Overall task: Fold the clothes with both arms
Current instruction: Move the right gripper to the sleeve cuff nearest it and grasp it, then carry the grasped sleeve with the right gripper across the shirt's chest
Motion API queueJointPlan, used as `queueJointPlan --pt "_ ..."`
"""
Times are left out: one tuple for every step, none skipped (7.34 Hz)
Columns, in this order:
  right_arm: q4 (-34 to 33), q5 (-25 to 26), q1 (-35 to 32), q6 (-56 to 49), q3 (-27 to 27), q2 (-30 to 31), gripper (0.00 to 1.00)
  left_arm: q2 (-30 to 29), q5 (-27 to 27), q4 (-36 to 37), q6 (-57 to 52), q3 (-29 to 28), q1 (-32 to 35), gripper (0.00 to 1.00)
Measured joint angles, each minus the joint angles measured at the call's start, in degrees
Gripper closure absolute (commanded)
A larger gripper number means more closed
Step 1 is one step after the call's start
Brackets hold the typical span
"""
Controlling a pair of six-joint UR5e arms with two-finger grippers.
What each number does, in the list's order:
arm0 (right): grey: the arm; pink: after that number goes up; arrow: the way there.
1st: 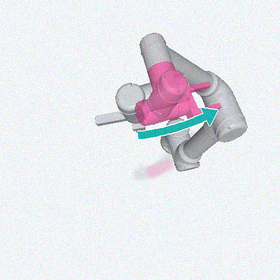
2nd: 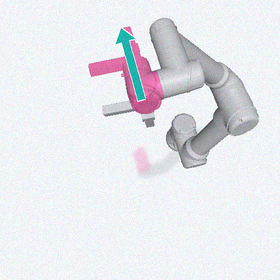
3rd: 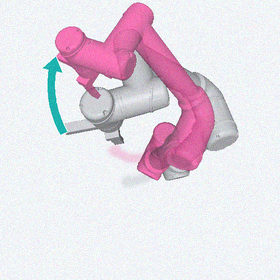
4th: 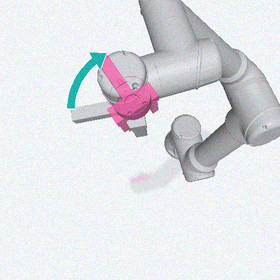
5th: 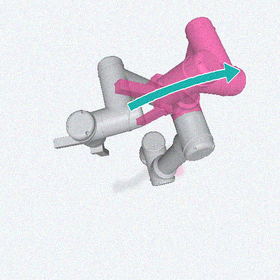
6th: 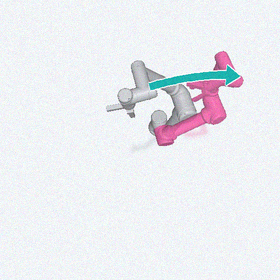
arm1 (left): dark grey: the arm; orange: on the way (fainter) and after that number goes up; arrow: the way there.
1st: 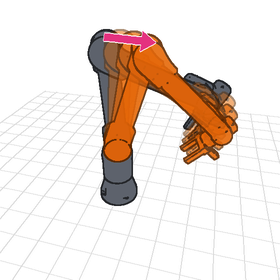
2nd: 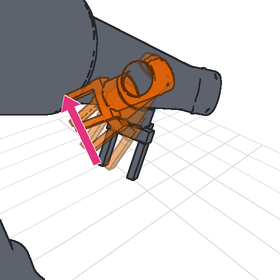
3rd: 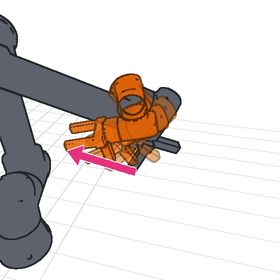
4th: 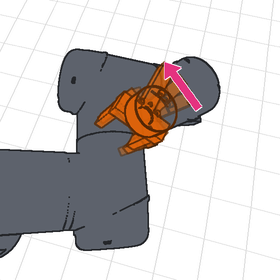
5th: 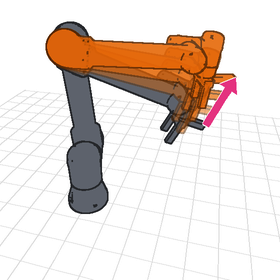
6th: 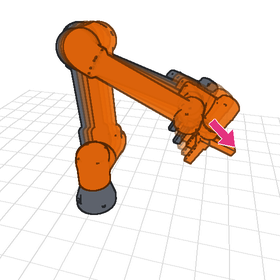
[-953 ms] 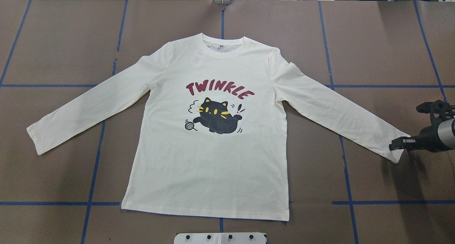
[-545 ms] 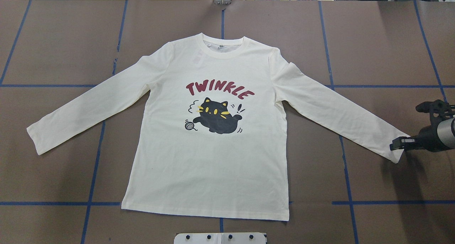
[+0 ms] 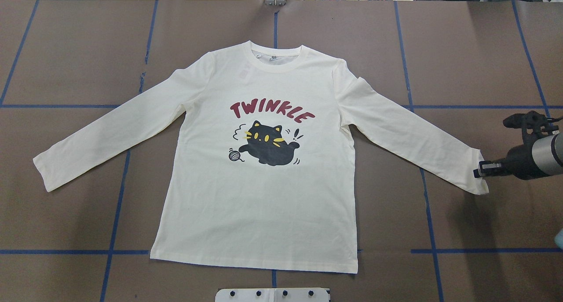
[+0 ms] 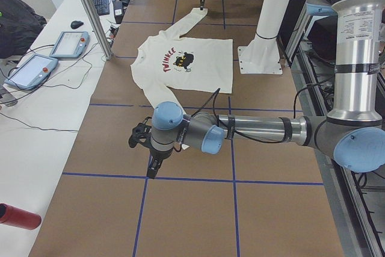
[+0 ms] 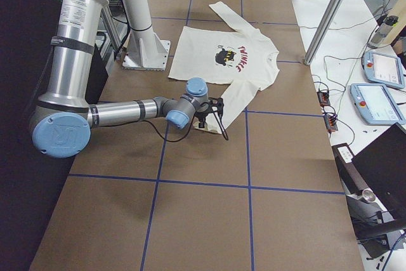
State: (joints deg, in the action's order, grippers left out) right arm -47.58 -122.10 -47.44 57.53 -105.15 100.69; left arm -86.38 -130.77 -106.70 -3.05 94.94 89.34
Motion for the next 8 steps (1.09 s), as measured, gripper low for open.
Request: queueJointPlan --pt "-2.8 -2.1 -1.6 0.0 -0.6 -4.5 1.0 0.0 0.0 0.0 0.0 0.1 0.0 0.01" --pt "-8.3 -3.8 -3.0 0.5 -0.7 -11.6 1.0 -0.1 0.0 0.0 0.1 0.2 0.0 0.01" --pt "-15.5 -4.5 -3.9 1.6 -0.5 -20.1 1.0 -0.1 0.0 0.0 0.2 0.3 0.0 0.01" --pt "-21.1 -4.7 -4.3 3.0 0.6 -28.3 1.0 -0.1 0.0 0.0 0.3 0.3 0.0 0.01" --pt "-23.7 -4.6 -4.6 5.0 3.5 -35.8 1.0 -0.2 0.0 0.0 0.3 0.3 0.0 0.01" --pt "-24.6 -4.5 -4.6 6.7 8.1 -43.3 1.0 -0.2 0.0 0.0 0.3 0.3 0.0 0.01" --pt "-24.8 -4.3 -4.4 7.6 14.3 -51.3 1.0 -0.3 0.0 0.0 0.4 0.2 0.0 0.01" --pt "-24.2 -4.0 -3.9 8.2 22.2 -59.9 1.0 -0.3 0.0 0.0 0.4 0.0 0.0 0.01"
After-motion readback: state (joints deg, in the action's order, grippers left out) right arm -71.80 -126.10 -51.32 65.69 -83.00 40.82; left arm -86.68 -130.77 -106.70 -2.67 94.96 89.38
